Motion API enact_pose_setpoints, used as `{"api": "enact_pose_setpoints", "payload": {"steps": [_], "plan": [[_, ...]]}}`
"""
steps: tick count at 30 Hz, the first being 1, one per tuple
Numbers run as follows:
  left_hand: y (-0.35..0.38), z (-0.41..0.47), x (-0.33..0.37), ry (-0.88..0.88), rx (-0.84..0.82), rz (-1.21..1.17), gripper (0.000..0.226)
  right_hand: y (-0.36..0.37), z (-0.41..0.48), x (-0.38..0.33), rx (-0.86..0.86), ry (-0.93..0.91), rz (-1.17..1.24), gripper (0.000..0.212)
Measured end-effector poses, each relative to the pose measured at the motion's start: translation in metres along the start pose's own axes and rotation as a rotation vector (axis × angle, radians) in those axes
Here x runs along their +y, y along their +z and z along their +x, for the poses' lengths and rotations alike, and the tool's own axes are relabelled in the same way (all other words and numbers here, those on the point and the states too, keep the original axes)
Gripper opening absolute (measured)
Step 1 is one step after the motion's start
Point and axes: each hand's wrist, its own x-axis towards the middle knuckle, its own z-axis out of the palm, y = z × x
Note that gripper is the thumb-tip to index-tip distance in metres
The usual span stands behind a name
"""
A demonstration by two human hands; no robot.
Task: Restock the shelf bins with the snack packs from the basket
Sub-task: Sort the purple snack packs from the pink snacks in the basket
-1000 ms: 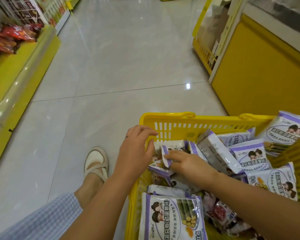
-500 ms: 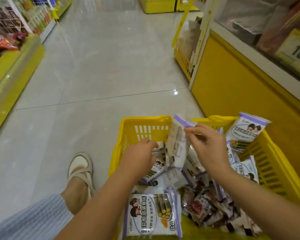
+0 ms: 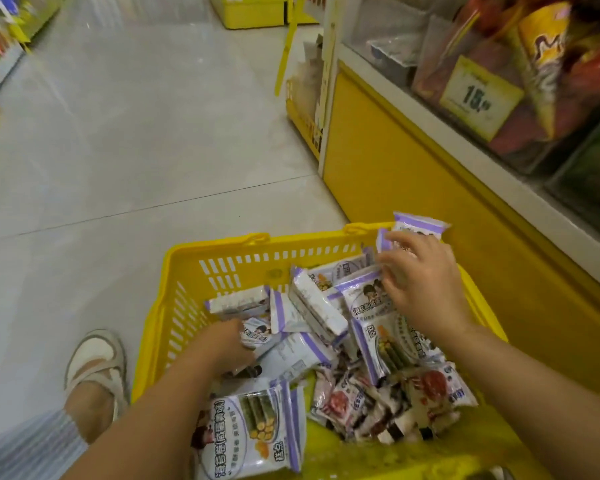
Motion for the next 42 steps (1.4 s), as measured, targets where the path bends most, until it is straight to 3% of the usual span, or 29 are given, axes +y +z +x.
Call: {"api": "enact_pose_setpoints", "payload": {"steps": [4,7,11,16,22,24,26,30,32,36,39,42], "plan": [[-0.005,-0.010,-0.006,0.029,0.044,-0.084,0.077,0.022,-0.016,0.005,-0.447,-0.018,0.081,0.027],[-0.011,-0.021,-0.009,0.060,0.050,-0.118,0.074,0.026,-0.018,0.010,-0.513,0.041,0.133,0.035],[-0.039,-0.037,-0.005,0.098,0.071,-0.034,0.071,0.012,-0.010,0.012,-0.420,0.174,0.203,0.032],[-0.106,-0.069,0.019,0.131,0.128,-0.013,0.062,-0.012,0.007,0.012,-0.111,0.238,0.316,0.018],[-0.114,-0.063,0.117,0.545,0.470,0.026,0.070,-0.034,0.018,0.012,0.203,0.212,0.289,0.014],[-0.092,-0.052,0.149,0.645,0.572,0.085,0.069,-0.035,0.014,0.017,0.208,0.212,0.238,0.015],[-0.069,-0.041,0.163,0.675,0.640,0.118,0.062,-0.030,0.006,0.022,0.105,0.198,0.203,0.016],[-0.044,-0.024,0.141,0.627,0.649,-0.111,0.047,-0.005,-0.016,0.028,-0.336,0.161,0.128,0.038],[-0.042,-0.020,0.115,0.554,0.686,-0.203,0.035,0.008,-0.025,0.030,-0.474,0.184,0.077,0.051],[-0.036,-0.013,0.046,0.301,0.704,-0.243,0.025,0.023,-0.030,0.024,-0.394,0.195,0.094,0.053],[-0.024,-0.003,0.010,0.126,0.616,-0.199,0.036,0.028,-0.022,0.009,-0.266,0.132,0.162,0.043],[-0.014,0.010,0.000,0.071,0.550,-0.103,0.046,0.033,-0.014,-0.015,-0.243,-0.021,0.239,0.037]]}}
